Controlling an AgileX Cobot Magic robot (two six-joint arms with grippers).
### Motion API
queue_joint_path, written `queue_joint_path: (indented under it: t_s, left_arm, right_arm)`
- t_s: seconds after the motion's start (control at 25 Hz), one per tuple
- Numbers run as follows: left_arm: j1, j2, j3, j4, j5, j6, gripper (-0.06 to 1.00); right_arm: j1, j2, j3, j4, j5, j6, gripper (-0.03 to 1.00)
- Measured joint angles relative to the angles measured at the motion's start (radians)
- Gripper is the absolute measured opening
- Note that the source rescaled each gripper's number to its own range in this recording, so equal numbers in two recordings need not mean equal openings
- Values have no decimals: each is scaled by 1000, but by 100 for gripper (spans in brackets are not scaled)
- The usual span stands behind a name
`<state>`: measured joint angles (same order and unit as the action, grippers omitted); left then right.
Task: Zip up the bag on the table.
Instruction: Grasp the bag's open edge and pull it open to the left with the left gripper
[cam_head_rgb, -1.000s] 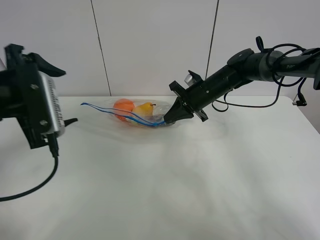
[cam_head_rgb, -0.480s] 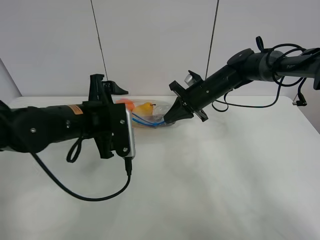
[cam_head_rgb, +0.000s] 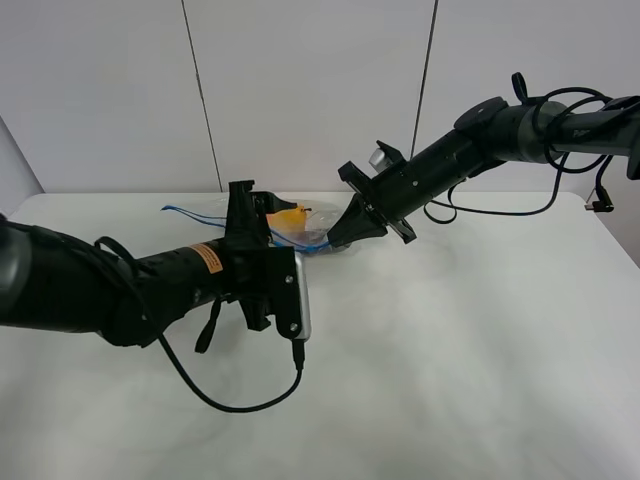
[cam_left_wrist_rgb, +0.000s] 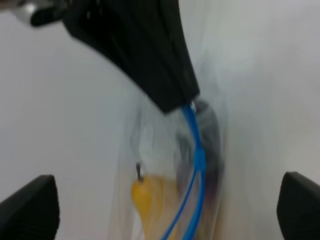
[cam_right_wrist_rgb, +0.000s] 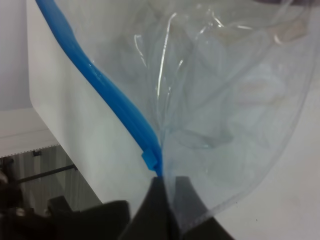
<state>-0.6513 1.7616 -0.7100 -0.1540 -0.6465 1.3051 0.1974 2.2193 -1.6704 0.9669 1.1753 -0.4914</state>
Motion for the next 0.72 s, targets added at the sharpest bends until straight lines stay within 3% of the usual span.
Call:
queue_joint_path:
  t_s: [0.12,0.36,0.72]
  left_arm:
    - [0,66,-20,51,-74,-56,100]
    - [0,155,-70,63,-147,-71,99]
    - [0,167,-77,63,-155,-72,48]
  right_arm:
    - [0,0,0,0,0,0,0]
    - [0,0,0,0,1,0,0]
    - [0,0,0,-2,1,2,0]
